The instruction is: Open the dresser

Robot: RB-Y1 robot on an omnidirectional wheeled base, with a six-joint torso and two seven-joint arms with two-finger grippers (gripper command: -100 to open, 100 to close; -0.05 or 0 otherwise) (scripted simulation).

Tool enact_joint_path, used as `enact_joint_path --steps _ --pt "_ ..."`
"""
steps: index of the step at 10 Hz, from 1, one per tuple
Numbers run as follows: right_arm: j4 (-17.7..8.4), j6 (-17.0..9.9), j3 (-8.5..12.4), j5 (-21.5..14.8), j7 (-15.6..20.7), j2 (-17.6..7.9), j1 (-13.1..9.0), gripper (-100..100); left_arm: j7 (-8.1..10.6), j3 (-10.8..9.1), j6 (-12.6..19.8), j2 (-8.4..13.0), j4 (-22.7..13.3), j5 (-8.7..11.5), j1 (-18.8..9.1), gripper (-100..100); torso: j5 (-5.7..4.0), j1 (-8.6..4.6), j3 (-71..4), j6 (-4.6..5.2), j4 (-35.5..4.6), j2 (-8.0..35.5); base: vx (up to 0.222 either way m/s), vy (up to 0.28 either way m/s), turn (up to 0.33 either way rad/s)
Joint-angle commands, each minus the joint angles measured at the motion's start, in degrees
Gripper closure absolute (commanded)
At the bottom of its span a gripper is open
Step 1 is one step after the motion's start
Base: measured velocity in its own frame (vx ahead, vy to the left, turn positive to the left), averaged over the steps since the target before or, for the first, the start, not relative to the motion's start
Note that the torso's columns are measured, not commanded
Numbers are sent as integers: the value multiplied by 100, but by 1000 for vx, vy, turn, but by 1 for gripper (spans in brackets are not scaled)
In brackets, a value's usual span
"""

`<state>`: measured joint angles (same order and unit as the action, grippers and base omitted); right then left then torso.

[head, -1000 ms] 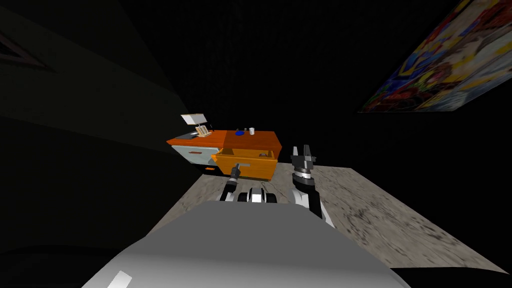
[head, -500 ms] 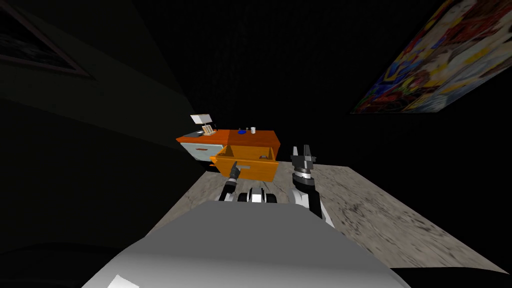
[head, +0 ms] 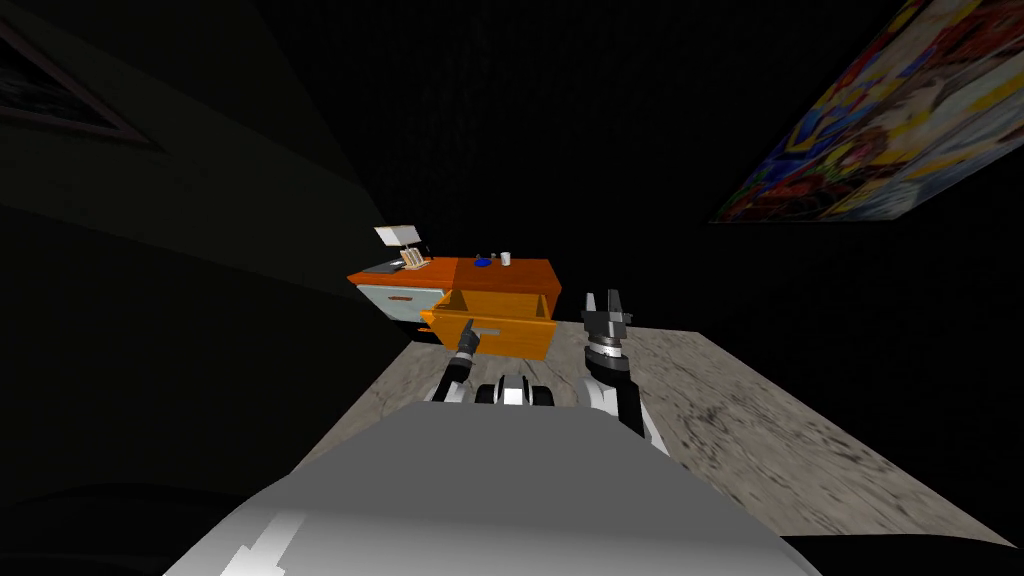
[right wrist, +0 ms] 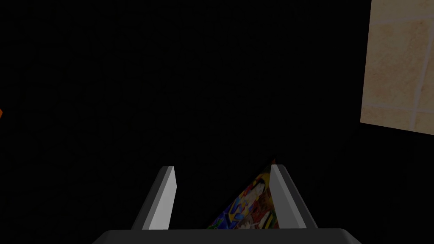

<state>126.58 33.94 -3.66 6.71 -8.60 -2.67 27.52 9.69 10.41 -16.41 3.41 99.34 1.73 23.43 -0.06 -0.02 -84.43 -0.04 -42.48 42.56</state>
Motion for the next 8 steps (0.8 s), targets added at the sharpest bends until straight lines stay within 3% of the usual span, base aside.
enact_joint_path --steps 1,3,4,8 --pt "0 0 0 0 0 0 0 0 16 8 327 30 416 5 55 -100 -7 -2 4 -4 -14 9 -16 -6 2" --pt "0 0 0 0 0 0 0 0 25 14 369 50 325 9 90 -100 -15 -6 6 -5 -32 18 -6 -2 2" --pt "0 0 0 0 0 0 0 0 23 17 392 50 319 8 98 0 -9 -7 5 -2 -16 11 0 0 0" --pt "0 0 0 0 0 0 0 0 21 17 422 56 283 7 122 0 3 -1 -13 4 13 -23 0 0 0"
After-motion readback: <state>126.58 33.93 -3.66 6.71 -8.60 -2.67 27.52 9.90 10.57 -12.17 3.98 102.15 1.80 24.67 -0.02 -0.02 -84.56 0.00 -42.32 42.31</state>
